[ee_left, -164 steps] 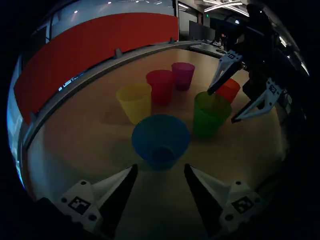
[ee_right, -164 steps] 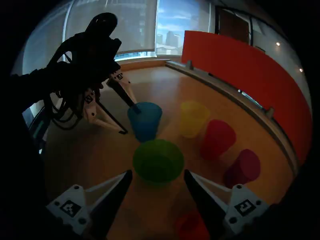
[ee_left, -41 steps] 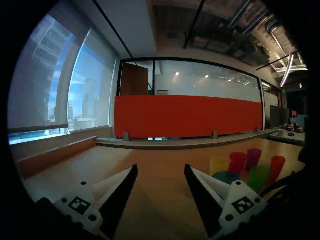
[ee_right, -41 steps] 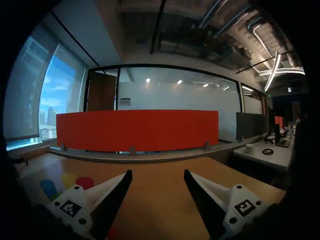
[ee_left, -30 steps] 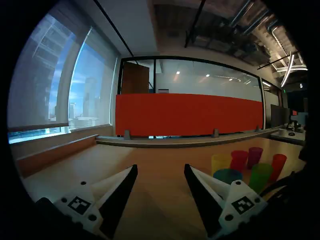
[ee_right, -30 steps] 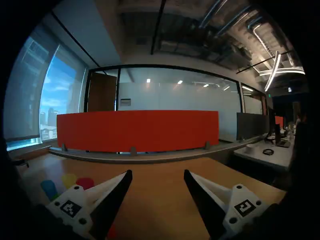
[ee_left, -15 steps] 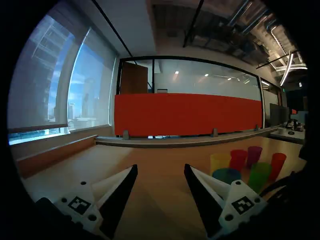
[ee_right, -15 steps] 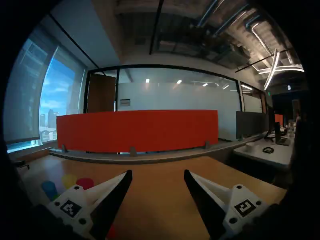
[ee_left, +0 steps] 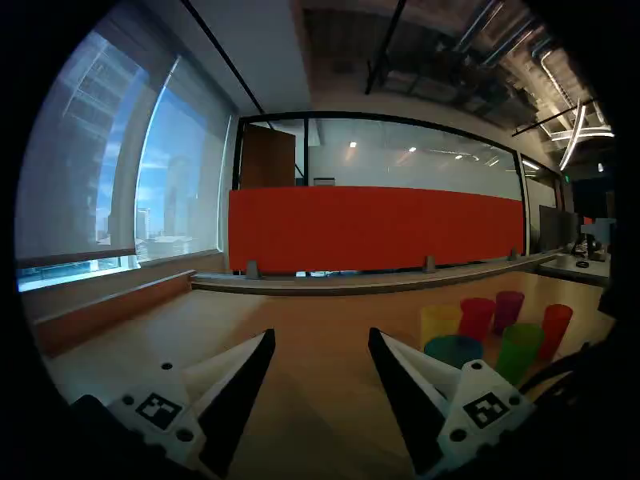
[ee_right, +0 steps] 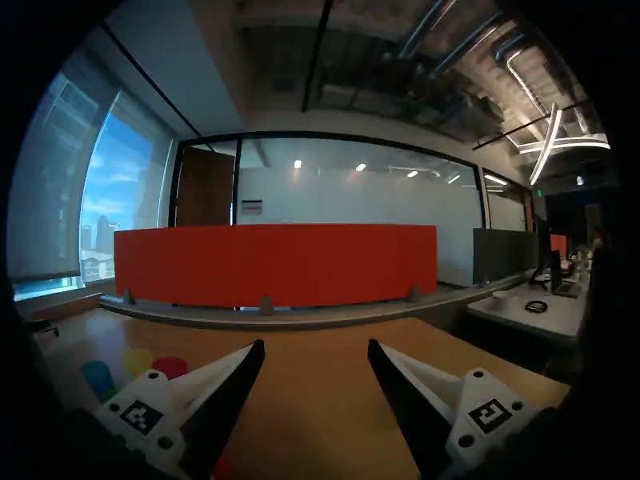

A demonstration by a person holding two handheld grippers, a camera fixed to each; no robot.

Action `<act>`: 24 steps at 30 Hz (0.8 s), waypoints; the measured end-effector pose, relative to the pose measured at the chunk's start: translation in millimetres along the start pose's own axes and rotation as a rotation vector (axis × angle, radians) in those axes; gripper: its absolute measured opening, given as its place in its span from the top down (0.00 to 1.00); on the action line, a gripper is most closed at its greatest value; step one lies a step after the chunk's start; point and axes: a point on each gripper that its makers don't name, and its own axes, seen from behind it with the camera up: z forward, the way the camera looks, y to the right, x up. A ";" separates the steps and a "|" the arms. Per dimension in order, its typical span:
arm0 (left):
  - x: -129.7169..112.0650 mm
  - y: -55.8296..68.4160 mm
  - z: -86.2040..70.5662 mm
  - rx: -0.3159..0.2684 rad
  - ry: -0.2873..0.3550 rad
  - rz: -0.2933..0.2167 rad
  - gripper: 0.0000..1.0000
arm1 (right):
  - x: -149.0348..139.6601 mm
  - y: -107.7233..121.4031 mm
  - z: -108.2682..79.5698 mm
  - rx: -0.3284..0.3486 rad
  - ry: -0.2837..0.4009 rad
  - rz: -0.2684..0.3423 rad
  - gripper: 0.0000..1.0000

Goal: Pour water

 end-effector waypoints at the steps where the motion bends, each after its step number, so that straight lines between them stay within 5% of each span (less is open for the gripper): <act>1: -0.1 -0.1 0.1 0.000 0.000 0.000 0.14 | 0.8 -0.1 -0.3 0.002 0.005 -0.003 0.00; 14: -1.1 0.0 0.3 0.000 0.000 -0.001 0.14 | -6.4 6.4 3.5 -0.004 0.046 -0.036 0.00; 24: -1.3 -0.3 0.8 0.000 0.001 0.000 0.14 | -33.6 -11.7 18.4 0.078 0.031 -0.016 0.00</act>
